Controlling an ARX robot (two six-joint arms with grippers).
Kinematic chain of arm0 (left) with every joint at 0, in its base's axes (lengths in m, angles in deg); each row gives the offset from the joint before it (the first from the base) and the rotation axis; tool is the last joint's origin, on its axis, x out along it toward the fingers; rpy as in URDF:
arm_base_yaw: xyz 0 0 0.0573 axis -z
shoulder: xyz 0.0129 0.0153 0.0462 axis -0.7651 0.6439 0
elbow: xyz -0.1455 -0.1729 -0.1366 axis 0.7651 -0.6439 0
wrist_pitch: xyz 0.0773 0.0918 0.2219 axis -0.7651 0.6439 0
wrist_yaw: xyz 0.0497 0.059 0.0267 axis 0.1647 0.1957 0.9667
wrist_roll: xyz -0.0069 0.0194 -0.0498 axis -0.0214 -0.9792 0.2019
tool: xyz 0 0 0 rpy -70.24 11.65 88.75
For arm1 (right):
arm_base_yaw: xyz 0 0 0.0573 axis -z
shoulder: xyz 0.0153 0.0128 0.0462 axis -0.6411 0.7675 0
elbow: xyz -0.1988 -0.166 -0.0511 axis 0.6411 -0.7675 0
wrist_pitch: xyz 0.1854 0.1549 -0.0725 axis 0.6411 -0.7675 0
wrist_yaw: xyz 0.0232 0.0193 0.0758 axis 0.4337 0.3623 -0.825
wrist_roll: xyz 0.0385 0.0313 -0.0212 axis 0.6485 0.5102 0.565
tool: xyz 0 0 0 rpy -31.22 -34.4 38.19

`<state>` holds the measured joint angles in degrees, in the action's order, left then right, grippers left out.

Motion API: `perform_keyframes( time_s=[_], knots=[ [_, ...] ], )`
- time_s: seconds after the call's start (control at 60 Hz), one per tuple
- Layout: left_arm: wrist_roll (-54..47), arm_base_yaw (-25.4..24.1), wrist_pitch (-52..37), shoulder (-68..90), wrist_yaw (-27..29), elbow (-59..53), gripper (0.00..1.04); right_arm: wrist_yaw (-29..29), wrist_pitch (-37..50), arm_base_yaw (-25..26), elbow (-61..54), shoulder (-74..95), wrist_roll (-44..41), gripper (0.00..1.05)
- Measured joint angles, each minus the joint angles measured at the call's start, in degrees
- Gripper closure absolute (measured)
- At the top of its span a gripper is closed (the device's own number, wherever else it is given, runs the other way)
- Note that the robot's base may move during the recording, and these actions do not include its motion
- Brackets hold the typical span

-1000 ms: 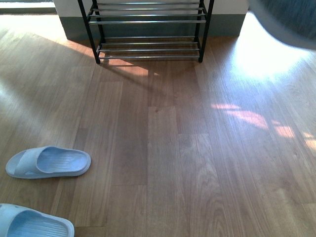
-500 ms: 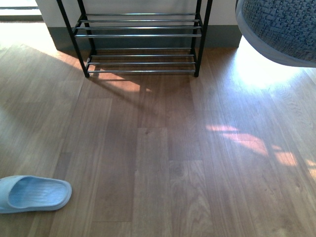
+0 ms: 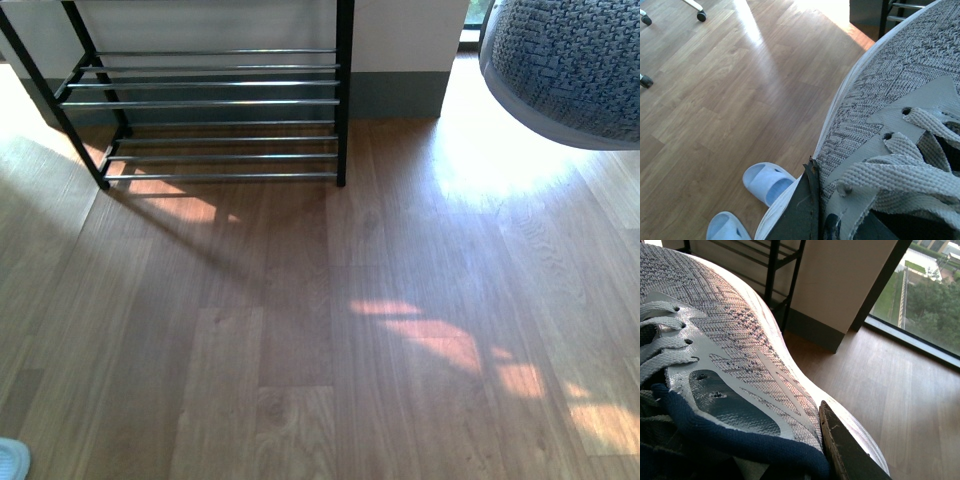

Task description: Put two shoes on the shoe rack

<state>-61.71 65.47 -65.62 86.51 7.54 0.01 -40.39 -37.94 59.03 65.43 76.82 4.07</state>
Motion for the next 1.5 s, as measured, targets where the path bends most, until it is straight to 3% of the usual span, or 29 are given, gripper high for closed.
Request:
perform_keyframes(
  time_s=[1.5],
  knots=[
    [0.00,-0.13,0.02,0.04,0.48,-0.09,1.03,-0.28,-0.02,-0.33,-0.09,0.09,0.02,1.03]
  ],
)
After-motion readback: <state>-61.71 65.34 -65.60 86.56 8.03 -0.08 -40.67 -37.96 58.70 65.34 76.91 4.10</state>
